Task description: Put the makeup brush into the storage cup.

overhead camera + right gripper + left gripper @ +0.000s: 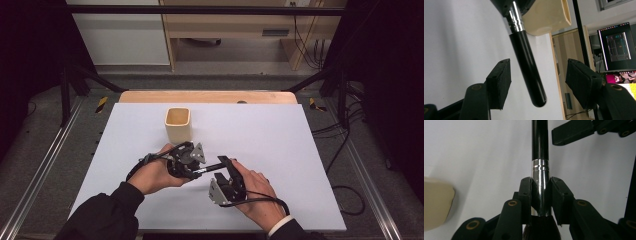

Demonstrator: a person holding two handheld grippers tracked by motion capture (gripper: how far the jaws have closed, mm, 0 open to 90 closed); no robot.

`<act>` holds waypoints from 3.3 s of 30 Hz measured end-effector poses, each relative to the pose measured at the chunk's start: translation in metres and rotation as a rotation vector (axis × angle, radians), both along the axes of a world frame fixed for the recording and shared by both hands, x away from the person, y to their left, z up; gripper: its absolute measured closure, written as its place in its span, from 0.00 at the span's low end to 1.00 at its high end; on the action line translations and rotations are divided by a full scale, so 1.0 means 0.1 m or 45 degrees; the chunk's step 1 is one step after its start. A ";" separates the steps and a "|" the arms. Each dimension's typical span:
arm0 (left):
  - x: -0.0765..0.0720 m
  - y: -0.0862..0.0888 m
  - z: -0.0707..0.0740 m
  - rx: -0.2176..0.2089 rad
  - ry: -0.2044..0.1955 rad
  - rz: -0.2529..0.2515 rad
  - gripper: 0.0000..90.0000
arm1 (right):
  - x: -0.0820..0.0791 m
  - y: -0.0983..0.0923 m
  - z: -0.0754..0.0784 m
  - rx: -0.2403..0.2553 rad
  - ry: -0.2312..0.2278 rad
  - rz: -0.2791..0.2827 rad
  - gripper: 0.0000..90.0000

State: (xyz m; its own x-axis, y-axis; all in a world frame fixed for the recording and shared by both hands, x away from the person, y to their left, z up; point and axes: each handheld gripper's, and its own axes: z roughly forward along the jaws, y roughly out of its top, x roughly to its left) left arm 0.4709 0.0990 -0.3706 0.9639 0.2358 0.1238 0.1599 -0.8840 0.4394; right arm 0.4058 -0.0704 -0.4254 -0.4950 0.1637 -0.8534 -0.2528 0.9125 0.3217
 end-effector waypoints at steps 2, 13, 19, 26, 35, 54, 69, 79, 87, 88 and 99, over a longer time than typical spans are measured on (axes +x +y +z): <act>0.00 0.00 0.00 -0.001 -0.003 -0.003 0.79 | 0.00 0.01 -0.02 0.008 -0.004 0.013 0.43; -0.06 -0.02 0.05 -0.018 0.000 -0.028 0.79 | 0.00 0.09 -0.09 -0.092 -0.045 0.059 0.57; -0.07 -0.02 0.04 -0.006 0.001 -0.043 0.79 | -0.01 0.11 -0.10 -0.147 -0.072 0.081 0.63; -0.08 -0.02 0.04 0.004 0.005 -0.048 0.79 | -0.02 0.10 -0.13 -0.166 -0.093 0.109 0.73; -0.08 -0.04 0.03 0.003 0.015 -0.046 0.79 | -0.04 0.10 -0.14 -0.168 -0.105 0.139 0.80; -0.11 0.26 0.22 -0.141 -0.145 0.086 0.48 | 0.00 -0.13 -0.21 -0.142 -0.018 0.088 0.83; -0.21 0.75 0.20 -0.514 -0.242 0.372 0.07 | 0.13 -0.45 -0.19 0.044 0.058 -0.057 0.83; -0.23 0.85 0.02 -0.615 -0.278 0.398 0.04 | 0.16 -0.49 -0.16 0.185 0.105 -0.099 0.83; -0.27 0.89 -0.08 -0.694 -0.371 0.472 0.04 | 0.19 -0.51 -0.15 0.318 0.124 -0.110 0.83; -0.27 0.89 -0.08 -0.694 -0.371 0.472 0.04 | 0.19 -0.51 -0.15 0.318 0.124 -0.110 0.83; -0.30 0.96 -0.16 -0.941 -0.371 0.542 0.04 | 0.27 -0.56 -0.14 0.614 0.204 -0.140 0.83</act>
